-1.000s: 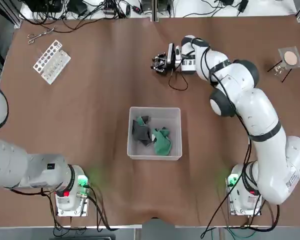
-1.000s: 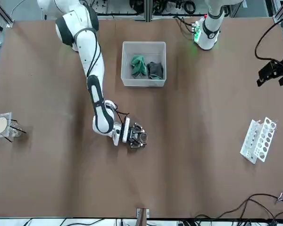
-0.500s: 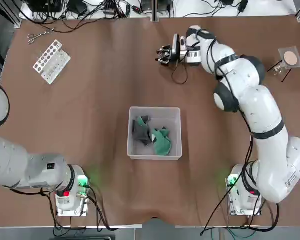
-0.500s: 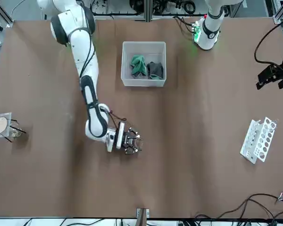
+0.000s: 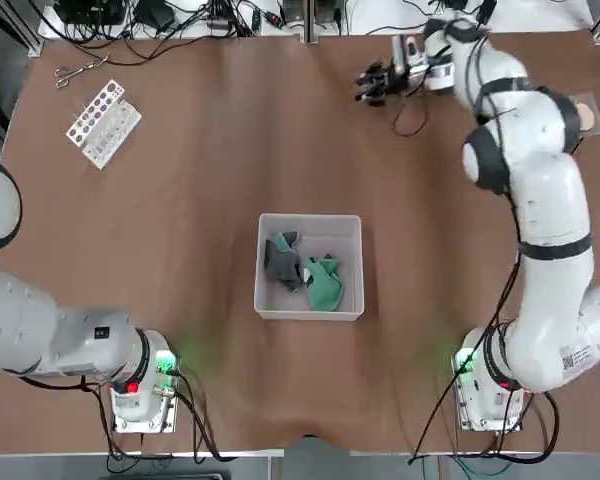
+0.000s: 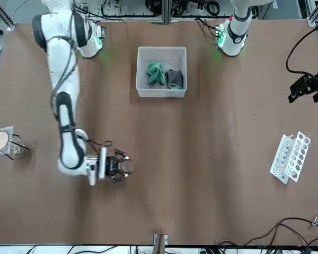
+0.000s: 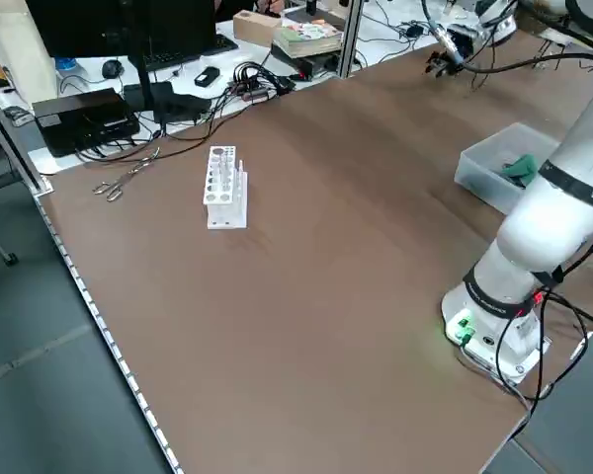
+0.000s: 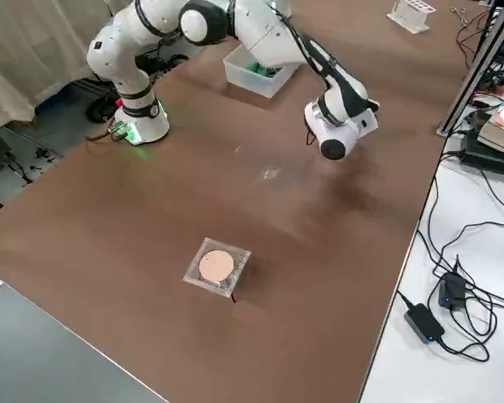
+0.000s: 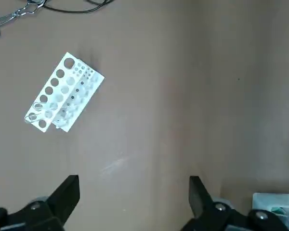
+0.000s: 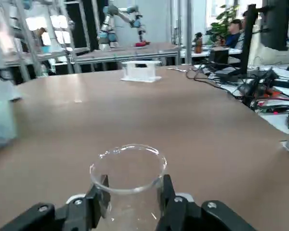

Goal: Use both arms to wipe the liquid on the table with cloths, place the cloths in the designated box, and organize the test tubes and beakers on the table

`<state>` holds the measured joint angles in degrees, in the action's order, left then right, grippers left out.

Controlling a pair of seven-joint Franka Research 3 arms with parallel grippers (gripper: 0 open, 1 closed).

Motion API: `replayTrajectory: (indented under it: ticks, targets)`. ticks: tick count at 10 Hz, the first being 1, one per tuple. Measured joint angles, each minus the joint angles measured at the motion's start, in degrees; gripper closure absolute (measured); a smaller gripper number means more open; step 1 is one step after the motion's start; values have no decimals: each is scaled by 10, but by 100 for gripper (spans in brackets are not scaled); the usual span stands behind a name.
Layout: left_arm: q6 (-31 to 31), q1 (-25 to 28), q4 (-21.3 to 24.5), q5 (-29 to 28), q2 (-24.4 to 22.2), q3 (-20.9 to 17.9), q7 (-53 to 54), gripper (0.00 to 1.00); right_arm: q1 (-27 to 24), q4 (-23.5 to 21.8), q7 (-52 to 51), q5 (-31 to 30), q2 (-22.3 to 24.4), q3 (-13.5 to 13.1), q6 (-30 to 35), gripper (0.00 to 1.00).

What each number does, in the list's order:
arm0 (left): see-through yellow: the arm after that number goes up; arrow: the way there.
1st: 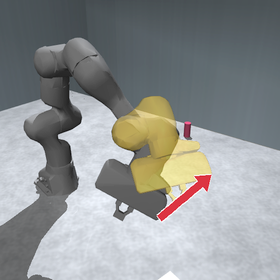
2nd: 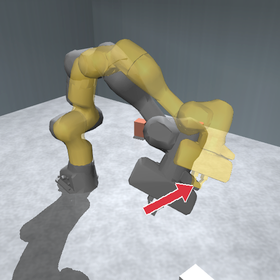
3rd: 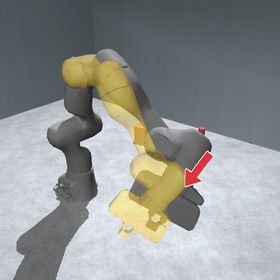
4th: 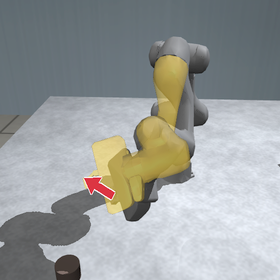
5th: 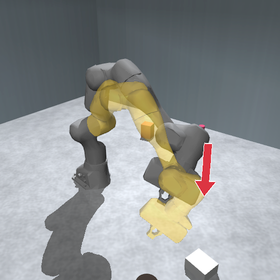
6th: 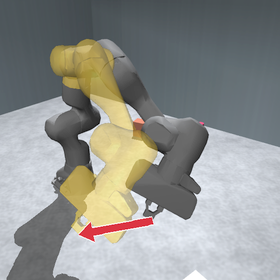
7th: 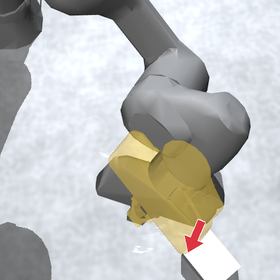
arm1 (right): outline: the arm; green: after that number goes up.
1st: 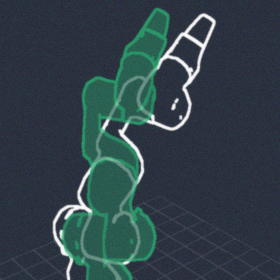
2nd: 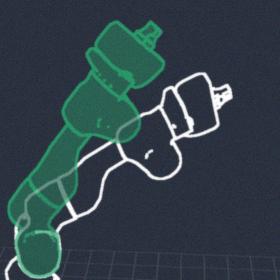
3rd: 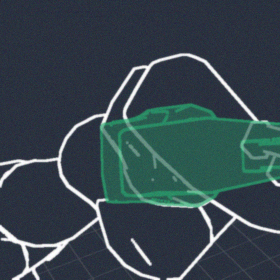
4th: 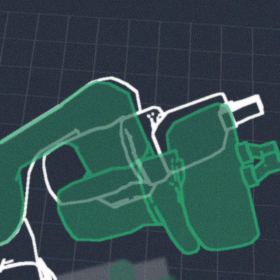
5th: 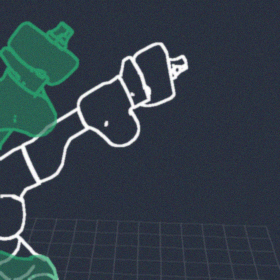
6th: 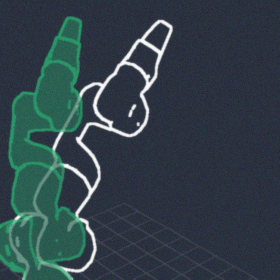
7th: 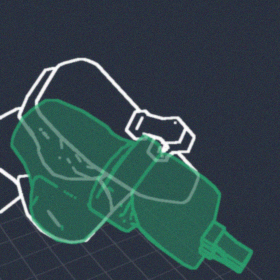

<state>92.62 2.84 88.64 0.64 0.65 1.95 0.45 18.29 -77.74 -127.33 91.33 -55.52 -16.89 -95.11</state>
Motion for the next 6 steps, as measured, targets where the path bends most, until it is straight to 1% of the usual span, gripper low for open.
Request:
replayTrajectory:
  ticks: [2,5,6]
  targets:
    - [0,0,0,0,1,0,0,0,-76,5,6,-82,14,-2,107,49]
    - [0,0,0,0,2,0,0,0,-194,32,6,-185,14,-2,235,48]
    - [0,0,-1,0,2,1,-1,0,-227,39,6,-214,14,-2,273,48]
